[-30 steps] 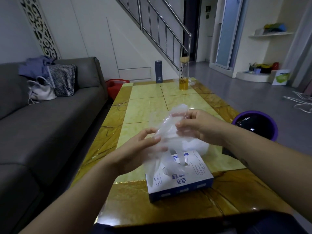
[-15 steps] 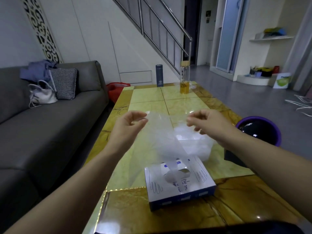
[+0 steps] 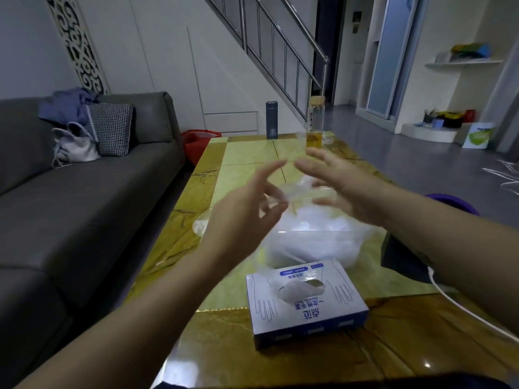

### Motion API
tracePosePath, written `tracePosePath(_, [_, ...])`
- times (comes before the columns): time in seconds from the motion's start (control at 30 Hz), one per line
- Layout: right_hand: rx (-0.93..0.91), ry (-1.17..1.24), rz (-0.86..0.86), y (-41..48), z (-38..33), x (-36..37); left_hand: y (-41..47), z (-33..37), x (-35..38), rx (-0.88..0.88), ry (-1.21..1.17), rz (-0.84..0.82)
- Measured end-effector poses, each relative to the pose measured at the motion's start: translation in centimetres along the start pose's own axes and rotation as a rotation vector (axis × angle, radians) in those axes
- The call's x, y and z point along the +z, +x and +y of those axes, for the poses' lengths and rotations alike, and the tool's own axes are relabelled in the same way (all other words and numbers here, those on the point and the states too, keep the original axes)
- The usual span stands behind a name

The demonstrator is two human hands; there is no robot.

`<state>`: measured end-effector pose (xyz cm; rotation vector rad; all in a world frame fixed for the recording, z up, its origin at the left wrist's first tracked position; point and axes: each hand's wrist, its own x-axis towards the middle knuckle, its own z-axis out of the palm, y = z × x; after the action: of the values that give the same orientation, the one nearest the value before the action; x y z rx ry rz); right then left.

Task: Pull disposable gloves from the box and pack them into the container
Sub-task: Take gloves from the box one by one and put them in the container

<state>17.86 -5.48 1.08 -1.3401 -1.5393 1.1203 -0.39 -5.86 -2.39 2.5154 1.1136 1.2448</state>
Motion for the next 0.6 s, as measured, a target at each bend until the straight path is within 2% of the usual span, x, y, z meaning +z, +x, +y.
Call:
tracePosePath(0.07, [-0.149, -0.230, -0.059, -0.3, -0.9, -0.8, 1.2, -0.3, -1.1, -0.152, -0.137, -0.083])
tracePosePath(0.13, [-0.185, -0.450, -0.169, -0.4, -2.2, -1.3, 2.7, -0.6, -1.9, -0.205, -0.250, -0.177])
tracePosePath(0.2, [-0.192, -0.526, -0.208, 0.2, -3.0, -1.1, 4.0, -1.0, -2.2, -0.232, -0.308, -0.281])
tracePosePath(0.3, [-0.216, -0.471, -0.133, 1.8, -2.9, -1.3, 5.5, -2.3, -2.2, -0.289, -0.323, -0.351])
tracePosePath(0.47, [-0.111, -0.205, -0.089, 2.7, -2.3, -2.7, 7.6, -5.4, -2.7, -0.344, -0.228, -0.292])
tracePosePath(0.53, [-0.058, -0.078, -0.011, 3.6, -1.9, -3.5, 8.8, -6.4, -2.6, -0.342, -0.127, -0.190])
tracePosePath(0.6, [-0.007, 0.016, 0.085, 4.7, -1.0, -4.2, 10.0, -7.4, -2.4, -0.373, 0.010, 0.008])
